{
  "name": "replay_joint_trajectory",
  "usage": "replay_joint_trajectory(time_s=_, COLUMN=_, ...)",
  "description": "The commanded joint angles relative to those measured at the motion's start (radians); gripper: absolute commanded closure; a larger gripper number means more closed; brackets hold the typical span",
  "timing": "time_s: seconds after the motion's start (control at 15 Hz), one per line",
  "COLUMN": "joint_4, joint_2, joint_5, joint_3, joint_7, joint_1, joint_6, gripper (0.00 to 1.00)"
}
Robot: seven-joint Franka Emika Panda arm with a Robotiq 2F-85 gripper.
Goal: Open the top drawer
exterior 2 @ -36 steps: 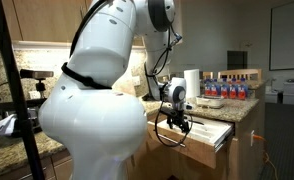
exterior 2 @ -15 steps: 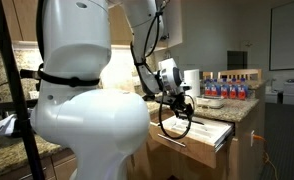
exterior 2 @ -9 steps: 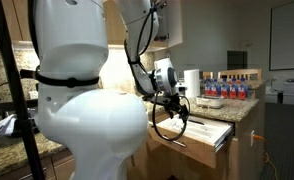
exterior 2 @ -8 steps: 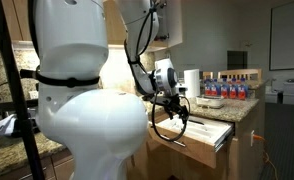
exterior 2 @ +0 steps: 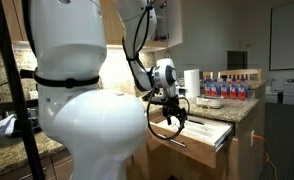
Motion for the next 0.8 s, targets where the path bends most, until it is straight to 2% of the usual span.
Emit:
replay_joint_trajectory(time_s=0.0, joint_4=-0.018, joint_2=-0.047, joint_5=0.016, joint_3=0.027, joint_7=-0.038, joint_1=-0.034, joint_6=-0.047, gripper=0.0)
replay_joint_trajectory(time_s=0.07, joint_4=0.001, joint_2=-0.011, joint_5=0.001, joint_3=0.032, joint_7=-0.002, joint_1=-0.034, joint_6=-0.023, gripper=0.0)
replay_joint_trajectory(time_s=0.73, joint_4=0.001, joint_2=-0.017, joint_5=0.002, joint_3=0.036, joint_7=-0.002, joint_1=-0.038, joint_6=-0.027, gripper=0.0)
